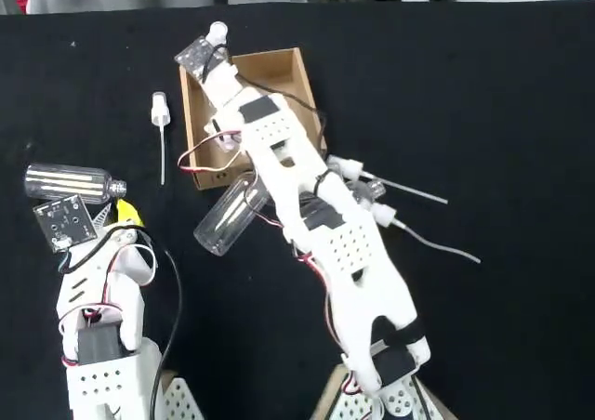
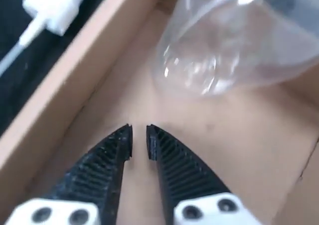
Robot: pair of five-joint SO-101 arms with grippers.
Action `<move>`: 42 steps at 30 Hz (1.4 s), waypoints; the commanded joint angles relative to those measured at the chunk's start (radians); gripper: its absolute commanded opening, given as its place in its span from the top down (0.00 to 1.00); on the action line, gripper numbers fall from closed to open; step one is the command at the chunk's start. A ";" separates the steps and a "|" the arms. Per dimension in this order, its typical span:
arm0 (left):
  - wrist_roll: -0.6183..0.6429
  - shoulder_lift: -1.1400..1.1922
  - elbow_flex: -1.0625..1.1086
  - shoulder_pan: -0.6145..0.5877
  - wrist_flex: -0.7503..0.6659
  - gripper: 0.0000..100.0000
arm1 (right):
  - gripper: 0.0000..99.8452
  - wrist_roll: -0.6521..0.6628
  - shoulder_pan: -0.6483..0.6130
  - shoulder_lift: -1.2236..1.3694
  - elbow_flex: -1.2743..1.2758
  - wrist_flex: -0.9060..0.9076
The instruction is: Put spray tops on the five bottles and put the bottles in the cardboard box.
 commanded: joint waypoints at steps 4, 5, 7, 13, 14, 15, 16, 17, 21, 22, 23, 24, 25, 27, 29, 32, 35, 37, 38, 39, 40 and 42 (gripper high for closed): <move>-0.008 -0.009 0.021 -0.001 -0.025 0.96 | 0.99 0.005 0.095 -0.171 -0.147 0.236; -0.008 -0.009 0.021 -0.001 -0.025 0.96 | 0.99 0.005 0.107 -0.177 -0.159 0.272; -0.008 -0.009 0.021 -0.001 -0.025 0.96 | 0.99 0.005 0.130 -0.188 -0.197 0.341; -0.008 -0.009 0.019 -0.001 -0.025 0.96 | 0.99 0.005 0.193 -0.185 -0.294 0.491; -0.008 -0.009 0.019 -0.001 -0.025 0.96 | 0.99 0.005 0.196 -0.180 -0.294 0.502; -0.008 -0.009 0.019 -0.001 -0.025 0.96 | 0.99 0.005 0.198 -0.173 -0.295 0.509; -0.008 -0.009 0.019 -0.001 -0.025 0.96 | 0.99 0.005 0.198 -0.166 -0.295 0.512; -0.008 -0.009 0.019 -0.001 -0.025 0.96 | 0.99 0.005 0.198 -0.159 -0.297 0.516; -0.008 -0.009 0.019 -0.001 -0.025 0.96 | 0.99 0.005 0.215 -0.124 -0.302 0.512; -0.008 -0.009 0.019 -0.001 -0.025 0.96 | 0.99 0.005 0.216 -0.114 -0.305 0.511; -0.008 -0.009 0.019 -0.001 -0.025 0.96 | 0.99 0.005 0.224 -0.107 -0.305 0.511; -0.008 -0.009 0.019 -0.001 -0.025 0.96 | 0.99 0.005 0.230 -0.099 -0.305 0.511; -0.008 -0.009 0.019 -0.001 -0.025 0.96 | 0.99 0.005 0.236 -0.093 -0.303 0.514; -0.008 -0.009 0.019 -0.001 -0.025 0.96 | 0.99 0.005 0.244 -0.077 -0.298 0.516; -0.008 -0.009 0.019 -0.001 -0.025 0.96 | 0.99 0.005 0.253 -0.064 -0.298 0.531; -0.008 -0.009 0.019 -0.001 -0.025 0.96 | 0.99 0.005 0.252 -0.045 -0.305 0.572; -0.008 -0.009 0.019 -0.001 -0.025 0.96 | 0.99 0.005 0.252 -0.033 -0.305 0.608; -0.008 -0.009 0.019 -0.001 -0.025 0.96 | 0.99 0.005 0.255 -0.033 -0.305 0.635; -0.008 -0.009 0.019 -0.001 -0.025 0.96 | 0.99 0.005 0.256 -0.033 -0.305 0.652; -0.008 -0.009 0.019 -0.001 -0.025 0.96 | 0.99 0.005 0.256 -0.035 -0.305 0.667; -0.008 -0.009 0.019 -0.001 -0.025 0.96 | 0.99 0.005 0.258 -0.035 -0.305 0.684; -0.008 -0.009 0.019 -0.001 -0.025 0.96 | 0.99 0.005 0.256 -0.035 -0.305 0.710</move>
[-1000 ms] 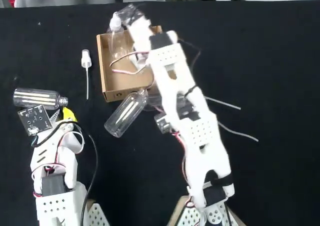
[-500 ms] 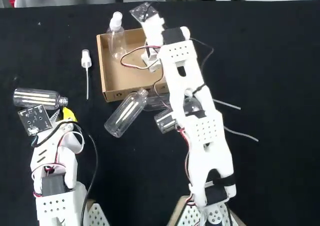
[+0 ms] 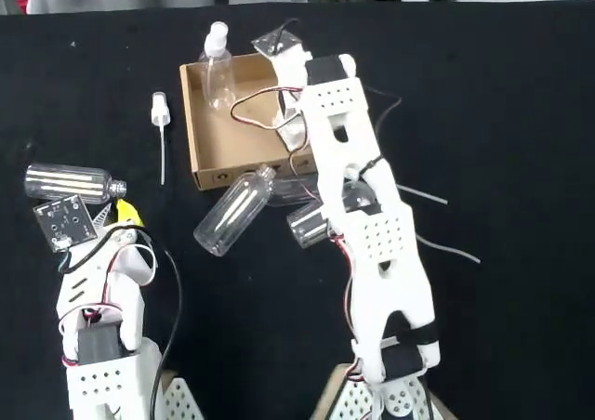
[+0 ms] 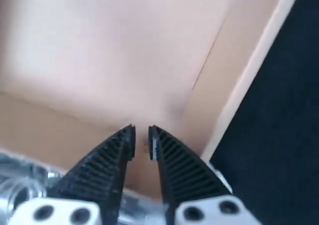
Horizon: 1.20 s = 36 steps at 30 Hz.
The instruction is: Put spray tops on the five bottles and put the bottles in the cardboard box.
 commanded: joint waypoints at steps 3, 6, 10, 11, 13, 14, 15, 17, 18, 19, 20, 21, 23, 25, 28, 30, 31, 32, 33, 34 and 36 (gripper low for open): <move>-0.008 -0.009 0.019 -0.001 -0.025 0.96 | 0.99 0.003 0.037 -0.010 -0.071 0.069; -0.008 -0.009 0.019 -0.001 -0.025 0.96 | 0.99 0.003 0.038 -0.012 -0.073 0.089; -0.008 -0.009 0.019 -0.001 -0.025 0.96 | 0.99 -0.006 0.038 -0.012 -0.073 0.107; -0.008 -0.009 0.019 -0.001 -0.025 0.96 | 0.99 -0.021 0.040 -0.012 -0.073 0.109; -0.008 -0.009 0.019 -0.001 -0.025 0.96 | 0.99 -0.041 0.040 -0.012 -0.073 0.109; -0.008 -0.009 0.019 -0.001 -0.025 0.96 | 0.99 -0.046 0.040 -0.012 -0.071 0.110; -0.008 -0.009 0.019 -0.001 -0.025 0.96 | 0.99 -0.046 0.040 -0.013 -0.071 0.110; -0.008 -0.009 0.019 -0.001 -0.026 0.96 | 0.99 -0.048 0.040 -0.016 -0.065 0.114; -0.008 -0.009 0.024 -0.001 -0.040 0.96 | 0.99 -0.048 0.040 -0.024 -0.059 0.115; -0.008 -0.009 0.025 -0.001 -0.051 0.96 | 0.99 -0.048 0.040 -0.036 -0.045 0.115; -0.008 -0.009 0.025 -0.001 -0.052 0.96 | 0.99 -0.048 0.040 -0.053 -0.022 0.115; -0.008 -0.009 0.025 -0.001 -0.052 0.96 | 0.99 -0.048 0.040 -0.074 0.002 0.115; -0.008 -0.009 0.025 -0.001 -0.054 0.96 | 0.99 -0.049 0.038 -0.127 0.067 0.114; -0.008 -0.009 0.025 -0.001 -0.054 0.96 | 0.99 -0.064 0.034 -0.180 0.128 0.112; -0.008 -0.009 0.025 -0.002 -0.054 0.96 | 0.99 -0.087 0.031 -0.245 0.211 0.109; -0.008 -0.009 0.025 -0.002 -0.052 0.96 | 0.99 -0.089 0.031 -0.275 0.254 0.107; -0.008 -0.009 0.025 -0.008 -0.052 0.96 | 0.99 -0.089 0.031 -0.289 0.275 0.107; -0.008 -0.009 0.025 -0.015 -0.054 0.96 | 0.99 -0.089 0.031 -0.300 0.294 0.107; -0.008 -0.009 0.025 -0.019 -0.055 0.96 | 0.99 -0.089 0.031 -0.311 0.311 0.107; -0.008 -0.009 0.025 -0.021 -0.055 0.96 | 0.99 -0.089 0.031 -0.325 0.326 0.107; -0.008 -0.009 0.025 -0.021 -0.055 0.96 | 0.99 -0.089 0.031 -0.346 0.344 0.106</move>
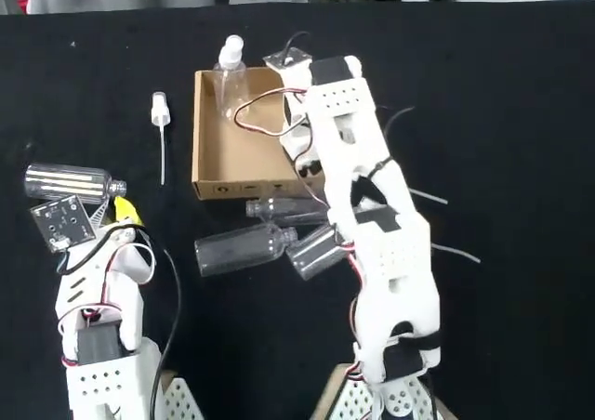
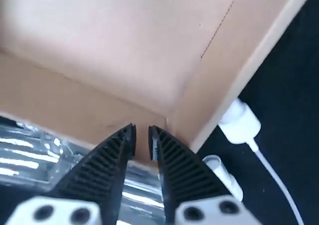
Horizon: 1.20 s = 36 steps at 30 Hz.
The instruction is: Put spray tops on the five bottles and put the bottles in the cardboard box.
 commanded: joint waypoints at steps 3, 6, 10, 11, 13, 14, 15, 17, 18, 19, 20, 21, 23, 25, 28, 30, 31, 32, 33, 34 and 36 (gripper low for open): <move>-0.008 -0.009 0.025 -0.013 -0.025 0.96 | 0.99 -0.009 0.031 -0.136 0.013 0.028; -0.008 -0.009 0.025 -0.013 -0.025 0.96 | 0.99 -0.009 0.032 -0.186 0.016 0.031; -0.008 -0.009 0.025 -0.013 -0.026 0.96 | 0.99 -0.011 0.038 -0.286 0.042 0.032; -0.008 -0.009 0.025 -0.013 -0.026 0.96 | 0.99 -0.011 0.038 -0.315 0.064 0.032; -0.008 -0.009 0.025 -0.013 -0.026 0.96 | 0.99 -0.009 0.037 -0.371 0.120 0.029; -0.008 -0.009 0.025 -0.013 -0.026 0.96 | 0.99 -0.008 0.035 -0.401 0.148 0.029; -0.008 -0.009 0.025 -0.013 -0.026 0.96 | 0.99 -0.006 0.035 -0.433 0.174 0.029; -0.008 -0.009 0.025 -0.013 -0.028 0.96 | 0.99 -0.002 0.038 -0.501 0.222 0.029; -0.008 -0.009 0.025 -0.013 -0.028 0.96 | 0.99 -0.002 0.040 -0.538 0.246 0.029; -0.008 -0.009 0.025 -0.013 -0.028 0.96 | 0.99 -0.002 0.040 -0.573 0.272 0.029; -0.008 -0.009 0.025 -0.013 -0.028 0.96 | 0.99 -0.002 0.041 -0.608 0.302 0.029; -0.008 -0.009 0.025 -0.013 -0.028 0.96 | 0.99 -0.002 0.041 -0.642 0.329 0.029; -0.008 -0.009 0.025 -0.013 -0.028 0.96 | 0.99 -0.002 0.041 -0.705 0.386 0.028; -0.008 -0.009 0.025 -0.013 -0.028 0.96 | 0.99 -0.002 0.043 -0.762 0.437 0.028; -0.008 -0.009 0.025 -0.013 -0.028 0.96 | 0.99 -0.002 0.044 -0.837 0.518 0.028; -0.008 -0.009 0.025 -0.013 -0.028 0.96 | 0.99 -0.002 0.044 -0.888 0.568 0.028; -0.008 -0.009 0.025 -0.013 -0.028 0.96 | 0.99 -0.002 0.044 -0.912 0.591 0.028; -0.008 -0.009 0.025 -0.013 -0.028 0.96 | 0.99 -0.005 0.044 -0.937 0.611 0.028; -0.008 -0.009 0.025 -0.013 -0.028 0.96 | 0.99 -0.008 0.044 -0.963 0.630 0.028; -0.008 -0.009 0.025 -0.013 -0.028 0.96 | 0.99 -0.009 0.044 -0.987 0.648 0.028; -0.008 -0.009 0.025 -0.013 -0.028 0.96 | 0.99 -0.009 0.044 -1.040 0.687 0.028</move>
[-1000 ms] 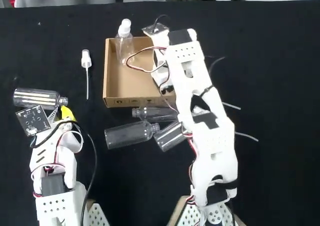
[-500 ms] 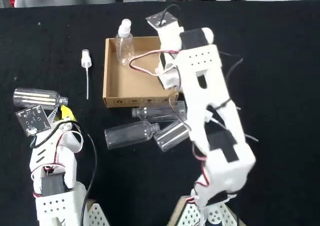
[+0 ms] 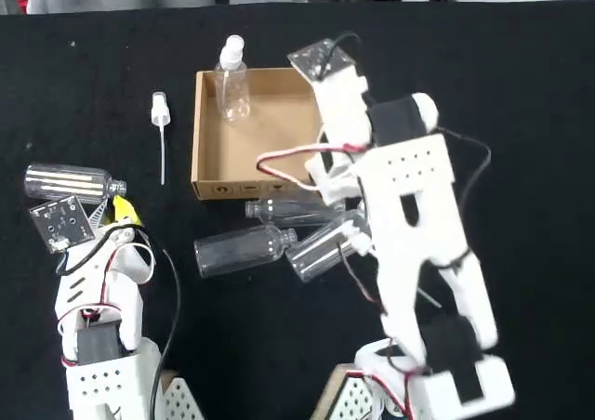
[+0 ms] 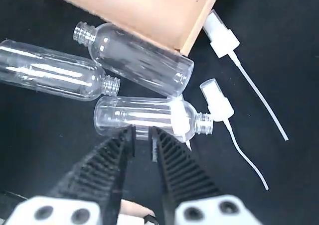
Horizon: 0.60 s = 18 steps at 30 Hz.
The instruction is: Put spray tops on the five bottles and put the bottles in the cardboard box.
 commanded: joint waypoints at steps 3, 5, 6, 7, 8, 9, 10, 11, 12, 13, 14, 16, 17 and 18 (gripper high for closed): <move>-0.008 -0.009 0.025 -0.010 -0.021 0.96 | 0.99 -0.011 0.044 -0.189 0.081 0.028; -0.008 -0.009 0.025 -0.010 -0.021 0.96 | 0.99 -0.011 0.044 -0.243 0.117 0.028; -0.008 -0.009 0.025 -0.010 -0.021 0.96 | 0.99 -0.011 0.044 -0.271 0.134 0.028; -0.008 -0.009 0.025 -0.010 -0.021 0.96 | 0.99 -0.011 0.044 -0.297 0.154 0.025; -0.008 -0.009 0.025 -0.010 -0.021 0.96 | 0.99 -0.012 0.044 -0.325 0.174 0.014; -0.008 -0.009 0.025 -0.010 -0.021 0.96 | 0.99 -0.012 0.046 -0.352 0.197 0.006; -0.008 -0.009 0.025 -0.010 -0.021 0.96 | 0.99 -0.012 0.046 -0.381 0.223 0.000; -0.008 -0.009 0.025 -0.010 -0.021 0.96 | 0.99 -0.012 0.046 -0.409 0.249 -0.008; -0.008 -0.009 0.025 -0.010 -0.021 0.96 | 0.99 -0.014 0.046 -0.435 0.277 -0.015; -0.008 -0.009 0.025 -0.010 -0.021 0.96 | 0.99 -0.028 0.044 -0.460 0.302 -0.023; -0.008 -0.009 0.025 -0.010 -0.020 0.96 | 0.97 -0.057 0.044 -0.479 0.325 -0.026; -0.008 -0.009 0.025 -0.010 -0.020 0.96 | 0.92 -0.140 0.044 -0.512 0.366 -0.025; -0.008 -0.009 0.025 -0.010 -0.020 0.96 | 0.89 -0.195 0.044 -0.522 0.387 -0.020; -0.008 -0.009 0.025 -0.010 -0.020 0.96 | 0.86 -0.252 0.044 -0.530 0.410 -0.020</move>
